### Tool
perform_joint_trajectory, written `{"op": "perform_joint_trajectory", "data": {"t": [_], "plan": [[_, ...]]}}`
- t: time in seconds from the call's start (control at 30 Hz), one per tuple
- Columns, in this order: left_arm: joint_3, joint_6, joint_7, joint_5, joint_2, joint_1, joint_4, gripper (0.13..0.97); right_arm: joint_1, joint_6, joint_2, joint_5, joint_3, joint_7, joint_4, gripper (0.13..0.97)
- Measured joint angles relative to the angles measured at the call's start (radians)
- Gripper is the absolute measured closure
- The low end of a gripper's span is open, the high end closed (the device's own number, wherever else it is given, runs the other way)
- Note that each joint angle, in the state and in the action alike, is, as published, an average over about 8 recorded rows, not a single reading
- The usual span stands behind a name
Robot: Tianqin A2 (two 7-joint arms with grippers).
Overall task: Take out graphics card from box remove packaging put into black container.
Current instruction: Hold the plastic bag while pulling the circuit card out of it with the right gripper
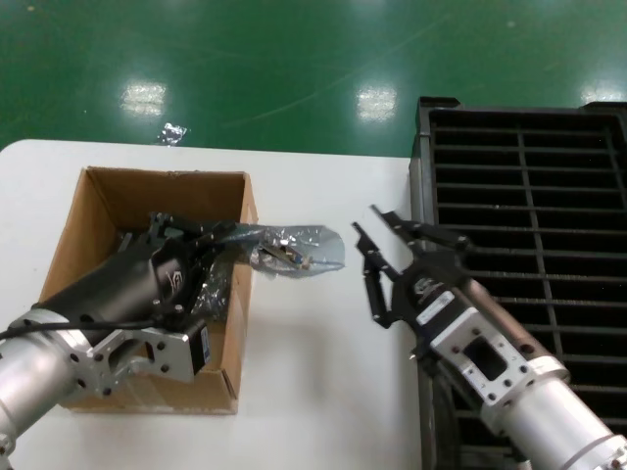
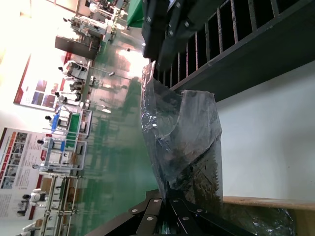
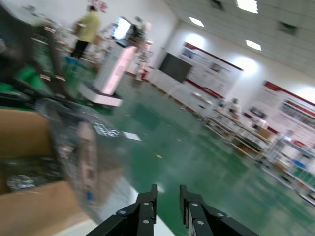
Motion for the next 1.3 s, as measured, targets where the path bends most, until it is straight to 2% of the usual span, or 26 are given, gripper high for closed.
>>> {"op": "perform_joint_trajectory", "data": {"t": [0.23, 0.53, 0.83, 1.03, 1.3], "plan": [[0.0, 0.0, 0.0, 0.0, 0.0, 0.0, 0.0, 0.958, 0.11, -0.013, 0.031, 0.111, -0.138, -0.063, 0.003, 0.888], [0.0, 0.0, 0.0, 0.0, 0.0, 0.0, 0.0, 0.958, 0.232, -0.059, 0.066, 0.232, -0.25, -0.129, -0.02, 0.955], [0.0, 0.0, 0.0, 0.0, 0.0, 0.0, 0.0, 0.958, 0.3, -0.146, 0.111, 0.361, -0.274, -0.23, -0.046, 0.961], [0.0, 0.0, 0.0, 0.0, 0.0, 0.0, 0.0, 0.958, 0.302, -0.137, 0.185, 0.374, -0.275, -0.206, 0.001, 0.961], [0.0, 0.0, 0.0, 0.0, 0.0, 0.0, 0.0, 0.958, 0.27, -0.107, 0.251, 0.336, -0.268, -0.134, 0.046, 0.958]]}}
